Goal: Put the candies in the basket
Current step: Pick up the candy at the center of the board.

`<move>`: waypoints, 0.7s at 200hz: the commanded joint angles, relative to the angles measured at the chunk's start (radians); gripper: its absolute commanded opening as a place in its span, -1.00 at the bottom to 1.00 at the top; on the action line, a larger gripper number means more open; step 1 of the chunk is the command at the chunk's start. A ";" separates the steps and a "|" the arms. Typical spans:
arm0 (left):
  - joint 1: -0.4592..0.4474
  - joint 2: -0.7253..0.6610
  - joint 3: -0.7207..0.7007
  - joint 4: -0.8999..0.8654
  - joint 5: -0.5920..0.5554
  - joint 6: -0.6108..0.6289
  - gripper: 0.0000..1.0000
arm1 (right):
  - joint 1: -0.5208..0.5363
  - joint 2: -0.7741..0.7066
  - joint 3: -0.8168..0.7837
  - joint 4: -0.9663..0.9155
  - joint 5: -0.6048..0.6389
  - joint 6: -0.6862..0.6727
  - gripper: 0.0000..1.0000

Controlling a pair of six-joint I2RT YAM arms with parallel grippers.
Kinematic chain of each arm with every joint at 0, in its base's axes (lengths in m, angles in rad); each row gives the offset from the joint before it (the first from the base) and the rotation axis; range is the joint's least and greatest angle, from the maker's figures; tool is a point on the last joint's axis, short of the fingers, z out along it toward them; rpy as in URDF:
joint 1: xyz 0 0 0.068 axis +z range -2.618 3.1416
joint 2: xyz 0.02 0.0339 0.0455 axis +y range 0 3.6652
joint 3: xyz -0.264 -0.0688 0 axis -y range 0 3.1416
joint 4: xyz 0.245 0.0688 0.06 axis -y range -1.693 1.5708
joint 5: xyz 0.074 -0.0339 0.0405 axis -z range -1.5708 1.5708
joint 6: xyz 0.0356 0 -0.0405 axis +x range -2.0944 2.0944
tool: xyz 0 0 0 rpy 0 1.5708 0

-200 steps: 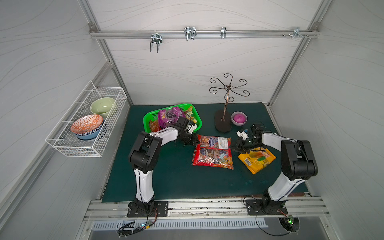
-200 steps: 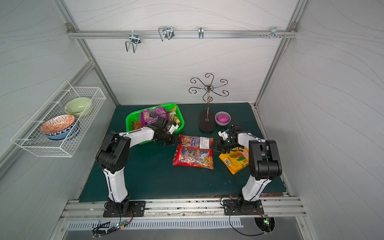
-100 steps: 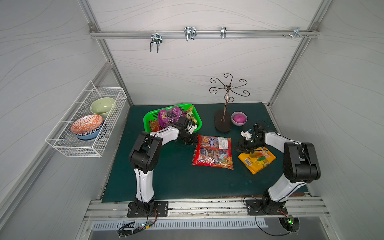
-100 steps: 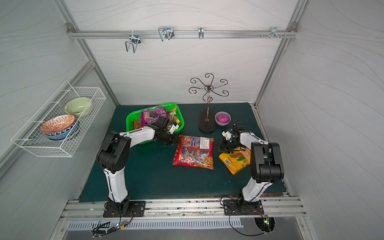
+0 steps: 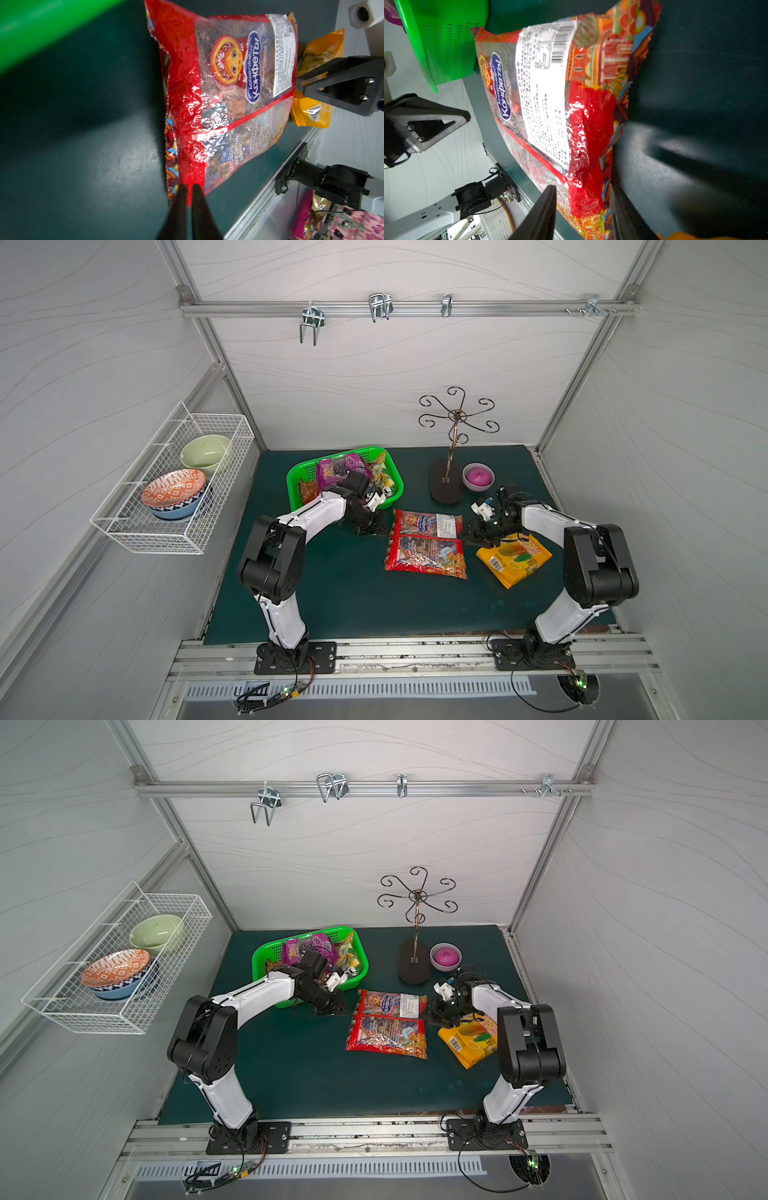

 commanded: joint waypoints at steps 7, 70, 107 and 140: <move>0.006 0.016 -0.095 0.110 -0.022 0.039 -0.46 | 0.003 -0.054 0.007 -0.009 0.004 -0.015 -0.07; 0.006 0.105 -0.110 0.312 0.049 0.099 -0.42 | 0.002 -0.116 -0.009 -0.007 0.018 -0.027 -0.05; 0.012 0.133 -0.116 0.333 0.019 0.154 -0.42 | 0.002 -0.123 -0.005 -0.003 0.016 -0.028 -0.05; 0.029 0.186 -0.083 0.338 0.036 0.166 -0.44 | 0.001 -0.118 0.001 -0.002 0.011 -0.029 -0.05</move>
